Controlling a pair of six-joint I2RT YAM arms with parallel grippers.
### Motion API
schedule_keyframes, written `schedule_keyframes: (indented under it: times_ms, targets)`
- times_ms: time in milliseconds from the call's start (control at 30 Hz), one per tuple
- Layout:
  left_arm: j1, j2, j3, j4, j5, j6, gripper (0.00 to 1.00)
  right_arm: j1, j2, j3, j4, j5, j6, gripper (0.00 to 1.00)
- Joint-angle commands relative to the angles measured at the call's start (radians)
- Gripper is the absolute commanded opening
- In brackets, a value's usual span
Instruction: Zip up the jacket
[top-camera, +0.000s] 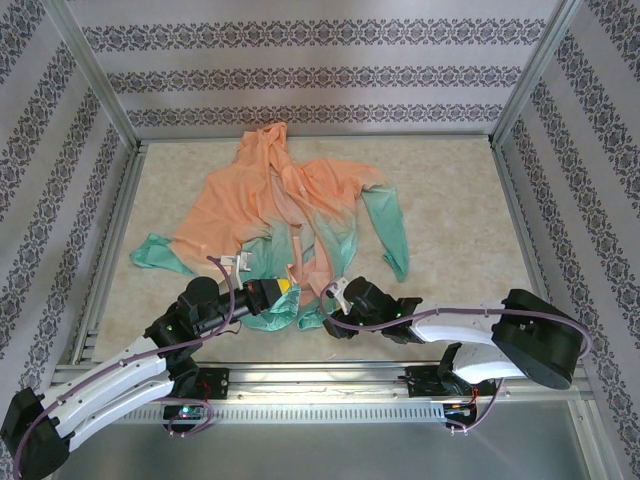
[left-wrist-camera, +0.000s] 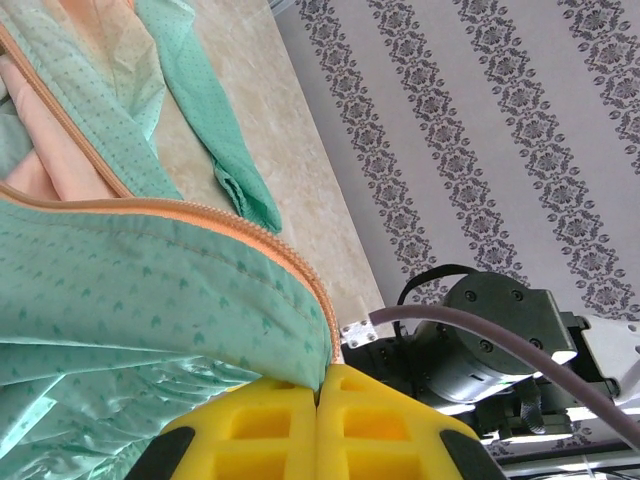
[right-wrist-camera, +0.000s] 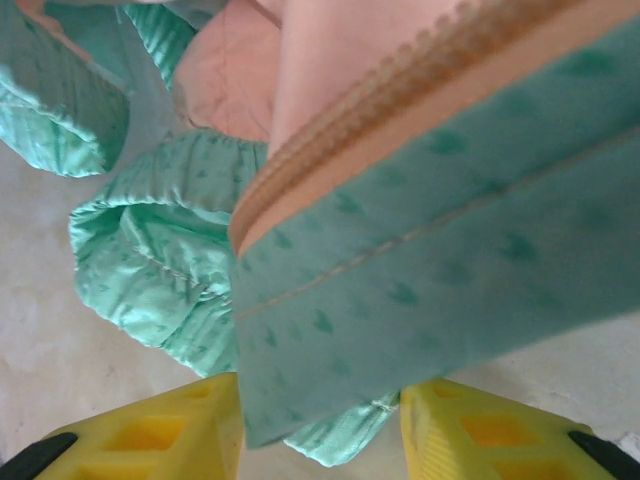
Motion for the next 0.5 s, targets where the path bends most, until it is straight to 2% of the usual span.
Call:
schedule_keyframes:
  times_ms: [0,467]
  targets:
    - [0.012,-0.002,-0.008,-0.002,-0.012,0.022,0.00,0.012,0.034,0.032,0.049,-0.022,-0.035,0.42]
    - [0.012,-0.002,-0.007,-0.008,-0.011,0.024,0.00,0.011,0.011,0.056,0.037,-0.022,-0.065,0.42]
